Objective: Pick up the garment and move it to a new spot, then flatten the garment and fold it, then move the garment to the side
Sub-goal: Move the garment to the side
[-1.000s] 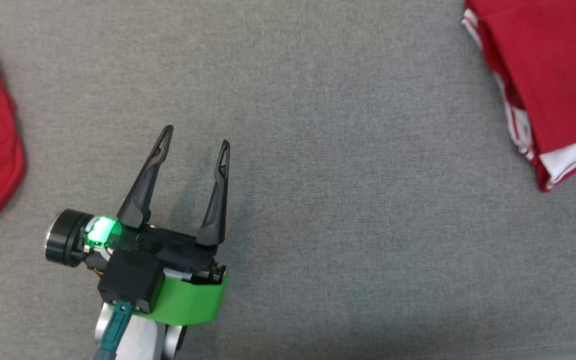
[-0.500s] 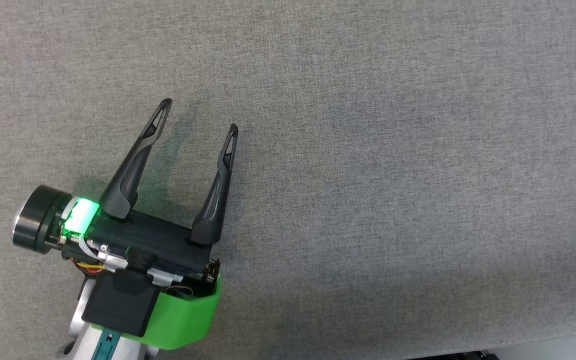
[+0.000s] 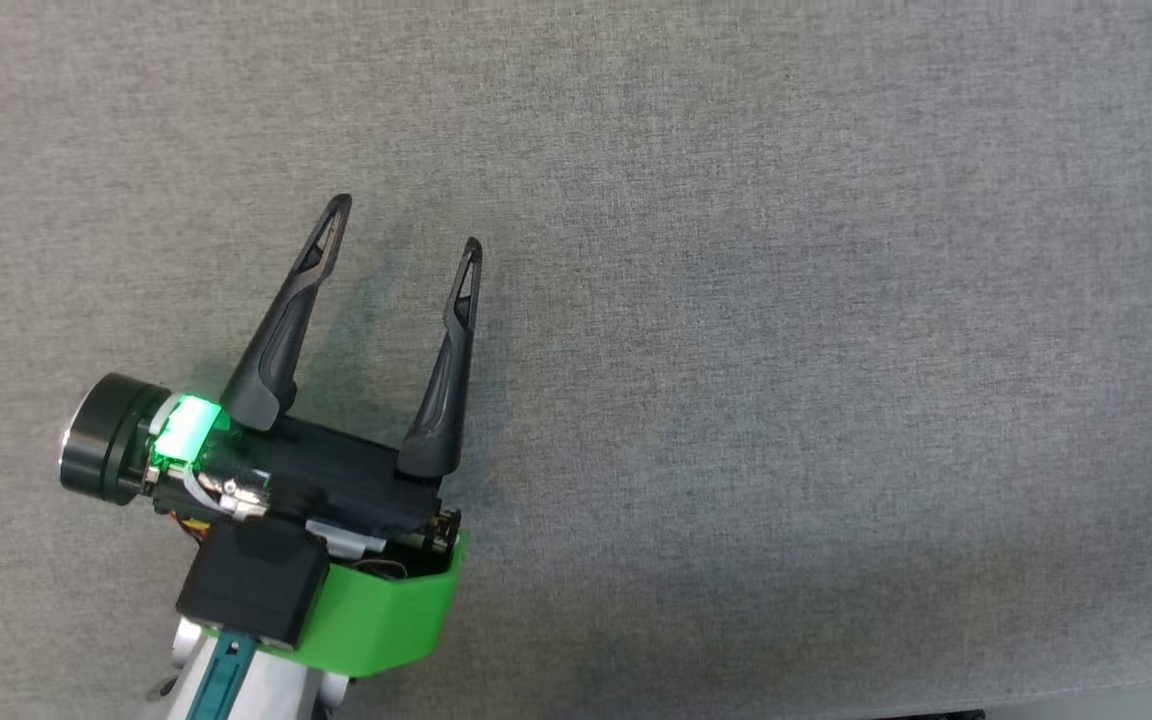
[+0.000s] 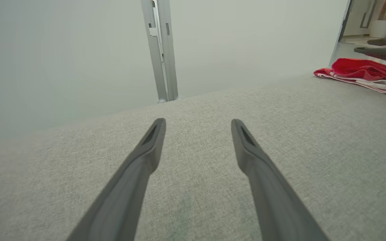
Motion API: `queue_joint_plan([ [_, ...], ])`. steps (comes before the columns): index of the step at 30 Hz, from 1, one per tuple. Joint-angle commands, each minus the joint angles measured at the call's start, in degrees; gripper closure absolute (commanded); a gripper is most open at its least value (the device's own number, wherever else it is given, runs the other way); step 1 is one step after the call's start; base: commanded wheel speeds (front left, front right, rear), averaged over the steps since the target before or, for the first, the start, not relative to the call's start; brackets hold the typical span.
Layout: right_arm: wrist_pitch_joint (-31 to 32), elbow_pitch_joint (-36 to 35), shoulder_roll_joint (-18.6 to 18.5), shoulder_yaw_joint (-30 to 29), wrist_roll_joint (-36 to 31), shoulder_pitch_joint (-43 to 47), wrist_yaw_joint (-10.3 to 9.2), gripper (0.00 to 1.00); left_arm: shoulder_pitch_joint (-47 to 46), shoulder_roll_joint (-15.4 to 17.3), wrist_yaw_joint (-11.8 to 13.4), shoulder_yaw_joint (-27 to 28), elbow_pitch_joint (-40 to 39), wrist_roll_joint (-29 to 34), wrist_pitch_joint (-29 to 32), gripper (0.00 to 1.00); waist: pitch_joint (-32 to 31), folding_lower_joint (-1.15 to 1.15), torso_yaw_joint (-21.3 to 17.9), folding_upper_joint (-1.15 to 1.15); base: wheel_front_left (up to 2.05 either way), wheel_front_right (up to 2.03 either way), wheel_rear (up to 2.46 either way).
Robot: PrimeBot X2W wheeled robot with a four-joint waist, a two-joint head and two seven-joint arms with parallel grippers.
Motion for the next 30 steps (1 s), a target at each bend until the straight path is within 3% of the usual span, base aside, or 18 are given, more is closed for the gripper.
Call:
queue_joint_plan([
  [1,-0.4,-1.6,1.7,0.0,-0.7,2.3,-0.08,0.00,0.4,-0.2,0.5,0.3,0.7,-0.3,0.0,0.00,-4.4,-0.01,1.8,0.00,0.00,0.00,0.00],
  [8,-0.4,-12.6,12.7,0.3,-2.7,14.6,-0.08,0.00,3.2,-2.4,1.1,2.9,7.9,-4.6,0.0,0.00,-15.6,-0.01,3.6,0.00,0.00,0.00,0.00],
  [13,-0.4,-18.8,19.7,-1.1,-3.7,24.0,-0.07,0.00,5.7,-4.0,-0.2,5.3,13.7,-6.8,0.0,0.00,-23.3,-0.01,4.4,0.00,0.00,0.00,0.00],
  [23,-0.4,-28.1,29.3,-1.8,-6.4,40.9,-0.07,0.00,11.6,-6.0,-2.1,9.3,19.2,-8.8,0.0,0.00,-34.0,-0.01,4.4,0.00,0.00,0.00,0.00],
  [30,-0.4,-30.9,32.7,0.1,-5.7,50.6,-0.07,0.00,17.7,-6.4,-3.4,10.5,21.6,-8.7,0.0,0.00,-40.3,-0.01,4.2,0.00,0.00,0.00,0.00],
])
